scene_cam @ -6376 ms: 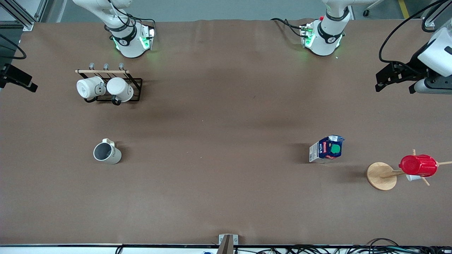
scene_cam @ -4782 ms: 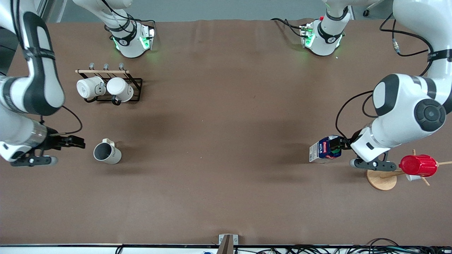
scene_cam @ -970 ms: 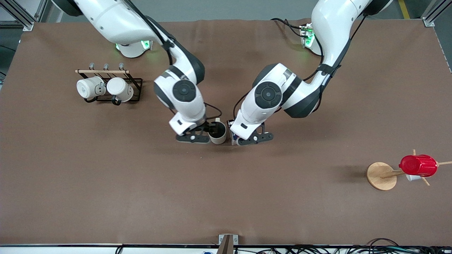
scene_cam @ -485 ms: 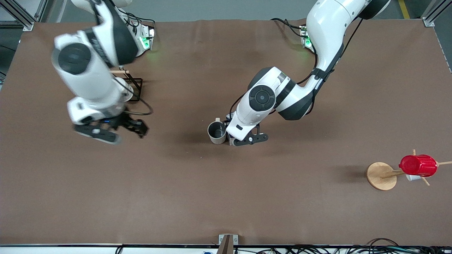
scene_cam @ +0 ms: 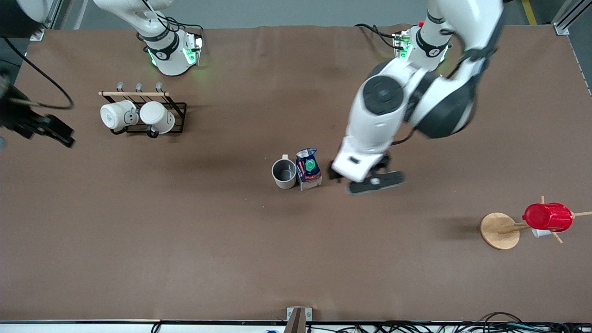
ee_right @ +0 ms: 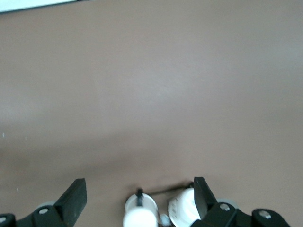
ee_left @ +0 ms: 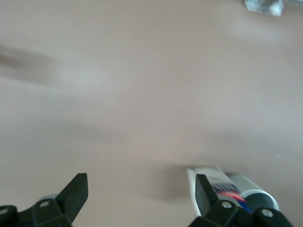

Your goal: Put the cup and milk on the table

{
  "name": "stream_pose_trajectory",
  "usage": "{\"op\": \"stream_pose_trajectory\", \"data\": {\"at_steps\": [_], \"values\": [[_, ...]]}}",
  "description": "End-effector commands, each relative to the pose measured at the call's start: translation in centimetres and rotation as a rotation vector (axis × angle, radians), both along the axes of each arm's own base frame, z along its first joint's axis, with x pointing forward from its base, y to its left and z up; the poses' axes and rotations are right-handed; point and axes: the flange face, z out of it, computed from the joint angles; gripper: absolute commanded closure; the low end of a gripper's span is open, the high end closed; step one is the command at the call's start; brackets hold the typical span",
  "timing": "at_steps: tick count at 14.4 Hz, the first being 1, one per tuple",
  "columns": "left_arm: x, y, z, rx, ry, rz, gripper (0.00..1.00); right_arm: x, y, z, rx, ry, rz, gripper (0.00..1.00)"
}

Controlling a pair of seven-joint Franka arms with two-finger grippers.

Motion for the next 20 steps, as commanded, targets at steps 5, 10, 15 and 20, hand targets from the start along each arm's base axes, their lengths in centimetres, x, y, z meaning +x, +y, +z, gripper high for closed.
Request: {"op": "stream_pose_trajectory", "data": {"at_steps": [5,10,15,20], "values": [[-1.1,14.0,9.7,0.115,0.046,-0.150,0.00,0.9,-1.9,1.3,0.066,0.014,-0.002,0.00],[-6.1,21.7,12.5,0.045,0.107,-0.267,0.00,0.8,-1.1,1.3,0.103,0.017,0.008,0.00],[-10.0,25.4,13.0,-0.010,0.122,-0.316,0.00,0.8,-1.1,1.3,0.102,0.021,0.007,0.00],[-10.9,26.8,14.7,-0.006,0.150,-0.373,0.00,0.6,-0.6,1.1,0.101,0.043,0.034,0.00]]}}
